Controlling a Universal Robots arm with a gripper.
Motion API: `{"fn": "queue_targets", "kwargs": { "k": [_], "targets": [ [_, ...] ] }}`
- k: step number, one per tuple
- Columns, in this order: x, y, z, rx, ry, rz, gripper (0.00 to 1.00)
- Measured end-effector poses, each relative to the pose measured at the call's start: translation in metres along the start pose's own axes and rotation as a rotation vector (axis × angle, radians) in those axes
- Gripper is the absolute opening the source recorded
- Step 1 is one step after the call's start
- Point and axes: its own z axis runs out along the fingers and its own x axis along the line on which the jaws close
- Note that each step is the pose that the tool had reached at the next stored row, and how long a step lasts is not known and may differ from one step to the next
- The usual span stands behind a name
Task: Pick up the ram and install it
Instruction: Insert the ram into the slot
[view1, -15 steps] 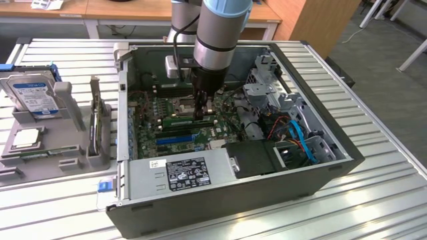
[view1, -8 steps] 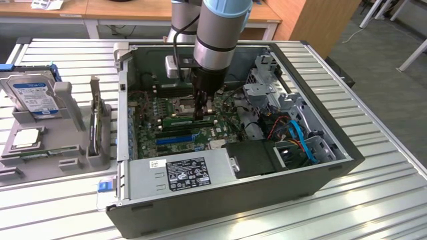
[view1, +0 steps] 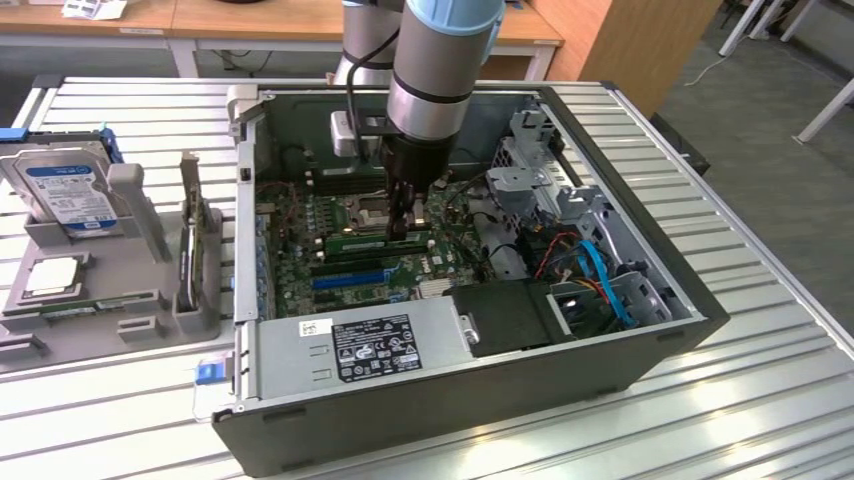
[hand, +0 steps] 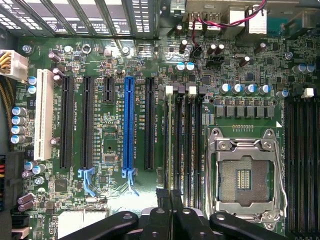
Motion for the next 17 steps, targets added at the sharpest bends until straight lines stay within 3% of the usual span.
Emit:
{"fn": "queue_targets", "kwargs": {
  "k": [17],
  "targets": [
    [0.0001,-0.0001,0.0023,0.0000,0.0001,0.000,0.11]
  ]
}}
